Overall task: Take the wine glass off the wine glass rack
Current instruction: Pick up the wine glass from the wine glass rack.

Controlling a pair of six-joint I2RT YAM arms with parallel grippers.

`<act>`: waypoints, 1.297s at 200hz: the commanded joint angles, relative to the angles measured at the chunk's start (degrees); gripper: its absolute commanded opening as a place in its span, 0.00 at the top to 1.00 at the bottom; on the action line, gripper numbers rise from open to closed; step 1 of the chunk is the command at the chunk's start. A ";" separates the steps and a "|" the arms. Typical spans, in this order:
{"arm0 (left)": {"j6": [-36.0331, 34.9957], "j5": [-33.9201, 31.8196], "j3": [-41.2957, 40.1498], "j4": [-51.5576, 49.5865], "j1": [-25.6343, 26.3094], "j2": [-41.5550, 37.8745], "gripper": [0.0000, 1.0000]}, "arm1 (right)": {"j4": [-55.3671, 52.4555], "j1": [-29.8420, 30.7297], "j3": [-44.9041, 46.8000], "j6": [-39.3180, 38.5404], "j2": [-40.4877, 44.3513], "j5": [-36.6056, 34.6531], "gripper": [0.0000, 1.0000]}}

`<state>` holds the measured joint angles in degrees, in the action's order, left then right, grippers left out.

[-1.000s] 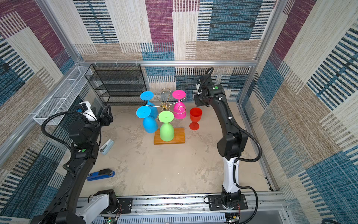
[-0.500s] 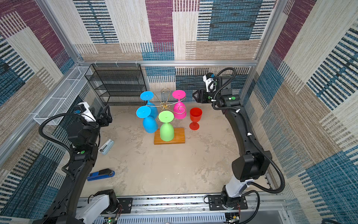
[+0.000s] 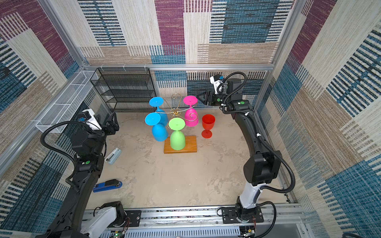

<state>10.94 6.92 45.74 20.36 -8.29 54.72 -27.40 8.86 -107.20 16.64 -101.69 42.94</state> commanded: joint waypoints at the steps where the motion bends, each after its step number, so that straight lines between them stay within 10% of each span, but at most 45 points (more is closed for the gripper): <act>1: 0.97 0.80 -0.26 2.56 -0.13 -0.18 0.17 | 2.29 0.58 -1.21 1.29 -1.18 1.89 0.35; 259: 1.63 1.43 -0.68 3.55 -0.58 -0.81 0.17 | -4.81 4.25 -8.08 -1.71 -6.11 -3.08 0.77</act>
<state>11.97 7.90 45.15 21.26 -8.84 54.24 -32.40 13.10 -115.48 14.98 -108.40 41.23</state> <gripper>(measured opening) 0.829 0.242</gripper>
